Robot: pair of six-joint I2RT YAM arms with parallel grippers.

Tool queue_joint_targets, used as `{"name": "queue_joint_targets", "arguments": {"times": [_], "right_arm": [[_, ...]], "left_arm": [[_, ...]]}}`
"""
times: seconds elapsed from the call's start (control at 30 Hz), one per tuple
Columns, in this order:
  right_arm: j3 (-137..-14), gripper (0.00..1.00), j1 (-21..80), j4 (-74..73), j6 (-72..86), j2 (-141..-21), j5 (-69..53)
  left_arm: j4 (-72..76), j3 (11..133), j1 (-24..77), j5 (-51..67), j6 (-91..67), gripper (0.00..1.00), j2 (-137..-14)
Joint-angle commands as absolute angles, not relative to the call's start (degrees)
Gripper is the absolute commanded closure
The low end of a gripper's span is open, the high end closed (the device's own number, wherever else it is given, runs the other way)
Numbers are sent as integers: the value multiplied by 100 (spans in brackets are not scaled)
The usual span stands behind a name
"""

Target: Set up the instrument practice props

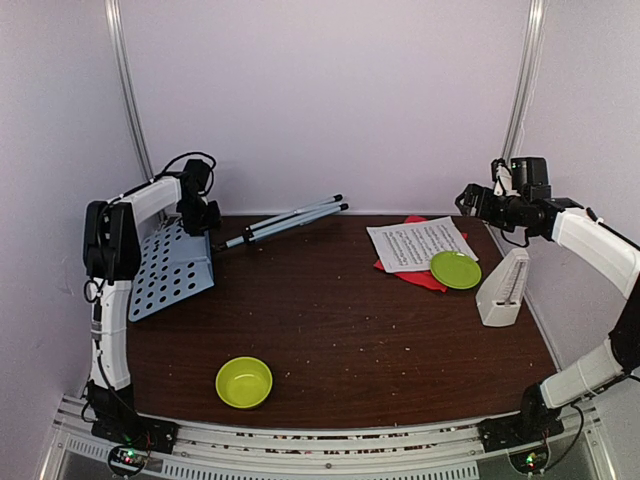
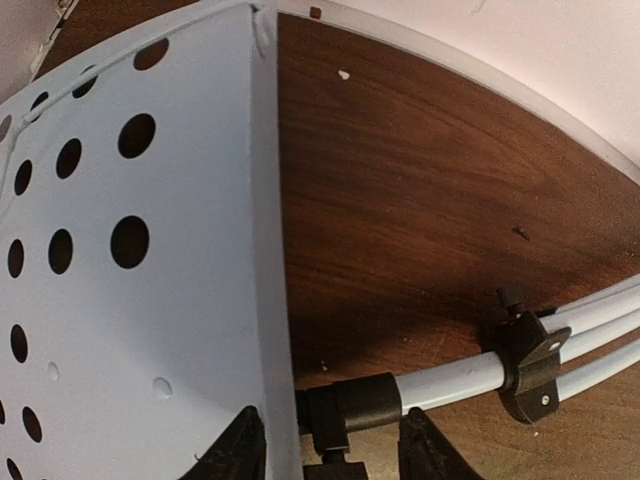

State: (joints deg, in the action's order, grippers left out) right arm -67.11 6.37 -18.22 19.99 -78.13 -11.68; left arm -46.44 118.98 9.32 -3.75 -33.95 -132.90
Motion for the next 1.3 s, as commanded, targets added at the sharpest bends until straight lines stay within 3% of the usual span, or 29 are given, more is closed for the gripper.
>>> {"name": "queue_joint_targets", "arguments": {"times": [0.0,0.47,1.0,1.27], "right_arm": [[-6717,0,593,-1816,2041,-7741,-1081],[-6864,0,598,-1861,1953,-7814,-1214],[-6668,0,633,-1411,1901,-7552,-1893],[-6613,0,756,-1167,1906,-7445,-2230]], "left_arm": [[-4544,12157,984,-213,-3377,61,-13504],[-5183,13078,1088,-409,-2826,100,-13659],[-4892,13684,1567,-1498,-1095,100,-12286],[-4179,13610,1766,-1321,121,100,-11463]]}}
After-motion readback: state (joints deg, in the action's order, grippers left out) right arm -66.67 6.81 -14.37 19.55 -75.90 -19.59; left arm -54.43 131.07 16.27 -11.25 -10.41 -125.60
